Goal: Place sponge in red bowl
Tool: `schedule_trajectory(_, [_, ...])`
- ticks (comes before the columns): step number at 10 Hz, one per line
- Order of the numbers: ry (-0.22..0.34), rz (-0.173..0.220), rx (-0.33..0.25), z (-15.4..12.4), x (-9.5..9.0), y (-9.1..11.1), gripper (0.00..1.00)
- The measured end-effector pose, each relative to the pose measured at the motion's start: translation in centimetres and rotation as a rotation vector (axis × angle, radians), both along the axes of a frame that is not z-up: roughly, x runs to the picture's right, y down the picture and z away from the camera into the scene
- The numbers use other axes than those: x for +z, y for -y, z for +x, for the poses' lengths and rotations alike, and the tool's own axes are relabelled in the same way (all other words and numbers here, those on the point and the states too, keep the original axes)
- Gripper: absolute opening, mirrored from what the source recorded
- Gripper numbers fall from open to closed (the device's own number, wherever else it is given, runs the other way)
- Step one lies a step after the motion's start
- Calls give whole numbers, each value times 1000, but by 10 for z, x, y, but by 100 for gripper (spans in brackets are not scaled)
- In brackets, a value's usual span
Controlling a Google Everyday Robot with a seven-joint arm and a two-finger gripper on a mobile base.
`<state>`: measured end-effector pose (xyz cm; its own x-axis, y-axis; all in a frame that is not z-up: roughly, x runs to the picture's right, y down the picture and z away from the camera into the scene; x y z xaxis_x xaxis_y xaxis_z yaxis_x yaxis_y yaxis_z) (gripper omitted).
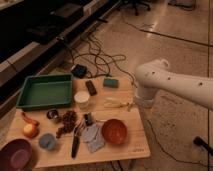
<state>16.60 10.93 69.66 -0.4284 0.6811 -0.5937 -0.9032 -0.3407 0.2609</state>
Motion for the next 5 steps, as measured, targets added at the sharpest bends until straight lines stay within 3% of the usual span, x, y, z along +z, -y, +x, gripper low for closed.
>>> schedule_trajectory(5, [0,-2,-1,0,1,-1,65])
